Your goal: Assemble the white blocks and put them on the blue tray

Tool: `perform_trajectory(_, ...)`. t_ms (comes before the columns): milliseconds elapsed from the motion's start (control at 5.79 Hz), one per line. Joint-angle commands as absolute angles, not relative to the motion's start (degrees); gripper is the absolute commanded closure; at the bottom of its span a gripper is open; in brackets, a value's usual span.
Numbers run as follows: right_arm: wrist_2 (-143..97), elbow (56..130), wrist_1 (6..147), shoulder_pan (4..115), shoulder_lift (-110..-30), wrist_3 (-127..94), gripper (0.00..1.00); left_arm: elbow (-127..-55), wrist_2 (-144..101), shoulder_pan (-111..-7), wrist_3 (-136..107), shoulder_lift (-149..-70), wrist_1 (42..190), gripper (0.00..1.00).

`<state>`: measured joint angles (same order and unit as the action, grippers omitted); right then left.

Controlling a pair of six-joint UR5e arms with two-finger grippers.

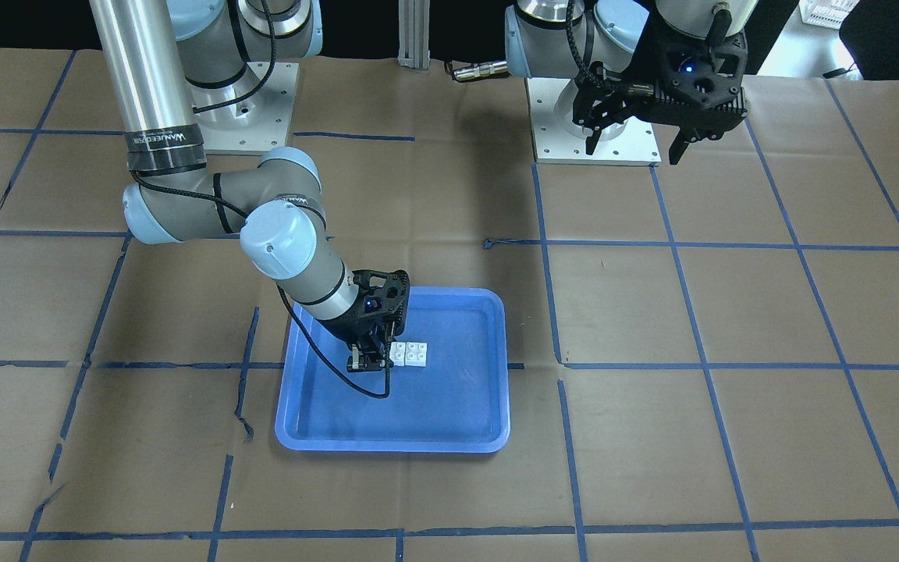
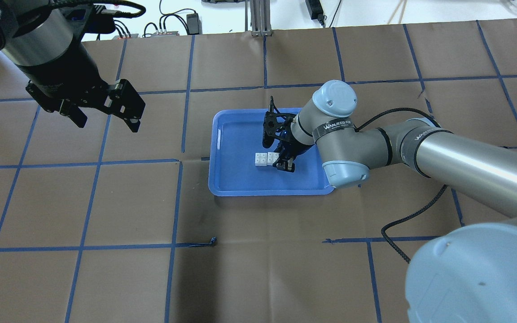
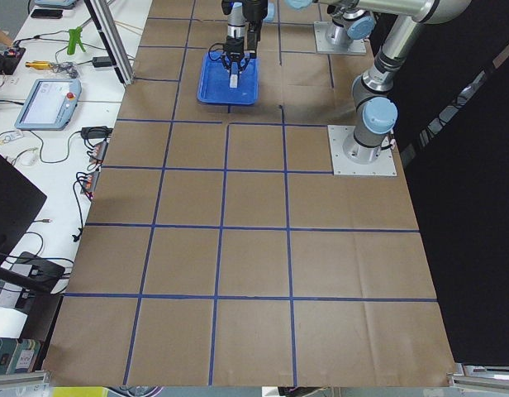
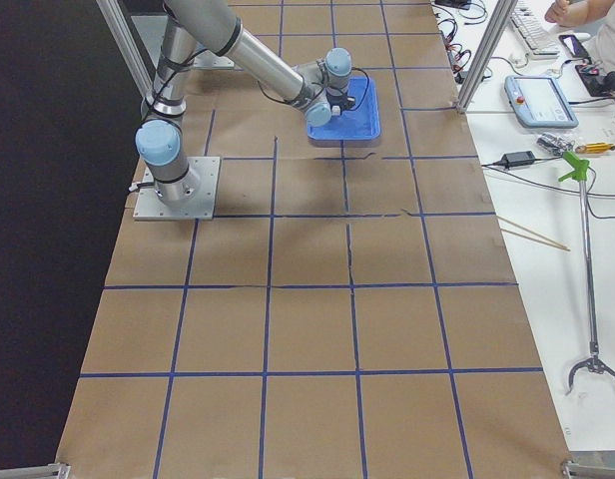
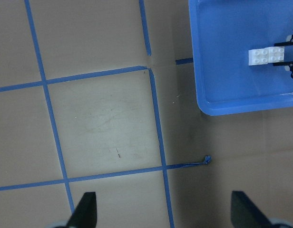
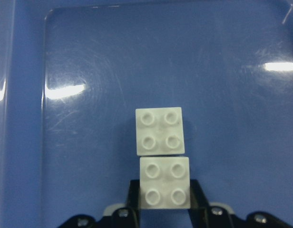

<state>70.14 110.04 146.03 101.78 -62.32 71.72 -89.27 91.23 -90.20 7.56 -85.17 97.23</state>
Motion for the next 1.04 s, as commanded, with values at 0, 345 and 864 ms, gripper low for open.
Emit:
perform_trajectory(0,70.1,110.0,146.1,101.8,-62.3,71.7,0.58,-89.2,91.2,-90.2,7.6,-85.2,97.3,0.01)
perform_trajectory(345,70.1,110.0,146.1,101.8,-62.3,71.6,0.54,-89.3,91.2,-90.2,7.6,-85.2,97.1,0.01)
perform_trajectory(864,70.0,109.9,146.3,101.8,-62.3,71.5,0.11,-89.2,91.1,-90.2,7.6,-85.2,97.0,0.01)
